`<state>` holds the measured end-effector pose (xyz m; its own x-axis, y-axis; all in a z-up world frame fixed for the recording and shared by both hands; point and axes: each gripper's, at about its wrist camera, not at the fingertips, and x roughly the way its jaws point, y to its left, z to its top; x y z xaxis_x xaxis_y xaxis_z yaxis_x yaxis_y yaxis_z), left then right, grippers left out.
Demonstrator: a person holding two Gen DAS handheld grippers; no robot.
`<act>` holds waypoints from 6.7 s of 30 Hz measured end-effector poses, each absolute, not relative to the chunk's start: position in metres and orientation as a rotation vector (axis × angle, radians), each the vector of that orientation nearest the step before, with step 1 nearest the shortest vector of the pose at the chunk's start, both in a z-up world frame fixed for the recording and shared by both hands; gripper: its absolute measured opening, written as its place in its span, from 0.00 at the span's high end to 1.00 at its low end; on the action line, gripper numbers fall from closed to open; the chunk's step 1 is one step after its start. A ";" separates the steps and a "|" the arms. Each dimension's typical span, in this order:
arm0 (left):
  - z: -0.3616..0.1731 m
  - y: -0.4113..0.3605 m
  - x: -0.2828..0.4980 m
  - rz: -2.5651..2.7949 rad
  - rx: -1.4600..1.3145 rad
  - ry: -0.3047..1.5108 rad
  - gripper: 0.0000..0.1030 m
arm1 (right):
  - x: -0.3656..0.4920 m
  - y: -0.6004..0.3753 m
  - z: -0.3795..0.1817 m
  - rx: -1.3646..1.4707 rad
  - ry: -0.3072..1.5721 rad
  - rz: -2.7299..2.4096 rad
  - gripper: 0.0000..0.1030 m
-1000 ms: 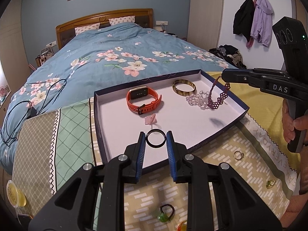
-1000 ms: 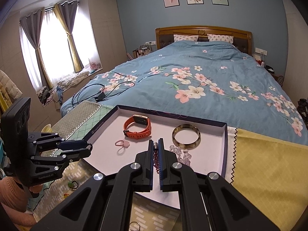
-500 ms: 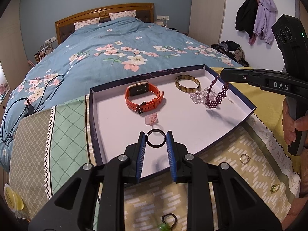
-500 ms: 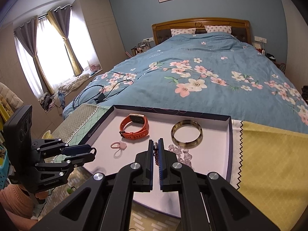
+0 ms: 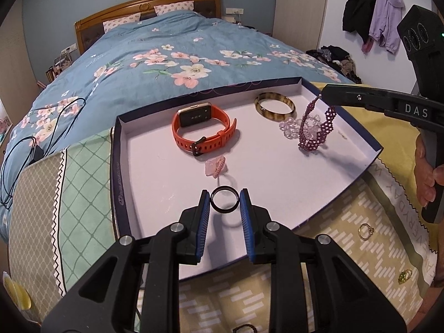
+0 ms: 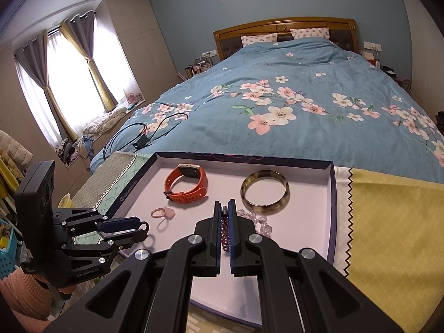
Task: Organize jewelry
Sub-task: 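Carry the black ring into the box with the left tool while the right tool drops the bracelet there, then withdraw both tools from the box toward the amber and green-stone rings, then grasp the amber ring with the left tool while the right tool grasps the green-stone gold ring, then carry the amber ring into the box with the left tool while the right tool releases the gold ring there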
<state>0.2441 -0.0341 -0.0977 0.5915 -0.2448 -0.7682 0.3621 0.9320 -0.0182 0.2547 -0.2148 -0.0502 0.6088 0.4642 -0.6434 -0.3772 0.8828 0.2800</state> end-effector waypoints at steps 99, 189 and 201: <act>-0.102 -0.005 0.090 -0.417 0.094 0.877 0.84 | 0.066 -0.224 -0.087 -0.029 0.842 0.558 0.90; -0.089 -0.037 0.252 -0.330 0.103 0.845 0.84 | 0.264 -0.199 -0.078 -0.064 0.822 0.439 0.90; -0.098 -0.037 0.262 -0.323 0.094 0.871 0.83 | 0.267 -0.204 -0.080 -0.045 0.821 0.407 0.84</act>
<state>0.2622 -0.0367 -0.0985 0.5989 -0.2403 -0.7639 0.3164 0.9473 -0.0500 0.2675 -0.2039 -0.0799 0.6087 0.3347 -0.7193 -0.3692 0.9220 0.1166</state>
